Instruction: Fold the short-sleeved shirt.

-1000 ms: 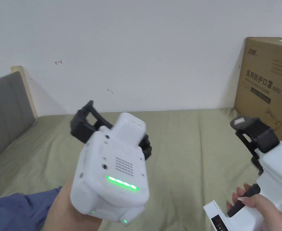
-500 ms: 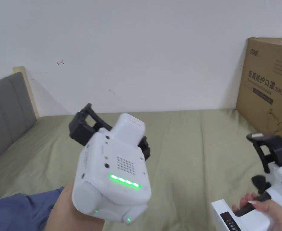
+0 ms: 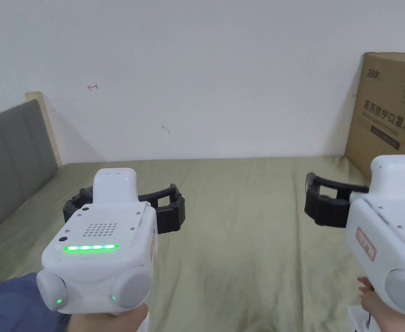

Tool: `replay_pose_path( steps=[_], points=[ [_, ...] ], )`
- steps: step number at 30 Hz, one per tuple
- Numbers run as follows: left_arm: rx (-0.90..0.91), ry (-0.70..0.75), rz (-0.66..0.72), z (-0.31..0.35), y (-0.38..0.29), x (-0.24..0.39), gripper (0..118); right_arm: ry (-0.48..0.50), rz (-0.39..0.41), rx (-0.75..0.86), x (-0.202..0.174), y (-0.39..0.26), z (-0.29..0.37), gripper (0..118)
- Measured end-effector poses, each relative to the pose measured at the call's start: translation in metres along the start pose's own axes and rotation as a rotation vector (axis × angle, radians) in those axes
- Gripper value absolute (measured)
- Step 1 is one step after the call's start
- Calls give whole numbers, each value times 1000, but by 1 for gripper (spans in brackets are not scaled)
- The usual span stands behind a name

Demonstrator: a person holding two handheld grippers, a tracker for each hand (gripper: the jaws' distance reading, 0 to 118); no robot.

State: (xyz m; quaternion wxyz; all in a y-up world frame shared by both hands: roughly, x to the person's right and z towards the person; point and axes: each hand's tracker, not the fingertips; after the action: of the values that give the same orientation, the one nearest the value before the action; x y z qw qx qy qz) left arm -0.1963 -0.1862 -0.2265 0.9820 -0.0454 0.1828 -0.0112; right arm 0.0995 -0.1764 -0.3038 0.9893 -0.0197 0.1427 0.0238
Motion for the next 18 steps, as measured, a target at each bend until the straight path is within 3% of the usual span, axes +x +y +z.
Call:
replay_pose_path(
  steps=[3,5,18],
  points=[
    [-19,7,-9,-1,-6,-1,117,-42,41,-29,-3,-14,-3,118],
    [-22,8,-6,0,-8,-3,117,-9,27,-27,3,-18,-3,118],
    [12,-1,12,7,-11,-4,116,-29,-11,1,10,-24,2,118]
  ],
)
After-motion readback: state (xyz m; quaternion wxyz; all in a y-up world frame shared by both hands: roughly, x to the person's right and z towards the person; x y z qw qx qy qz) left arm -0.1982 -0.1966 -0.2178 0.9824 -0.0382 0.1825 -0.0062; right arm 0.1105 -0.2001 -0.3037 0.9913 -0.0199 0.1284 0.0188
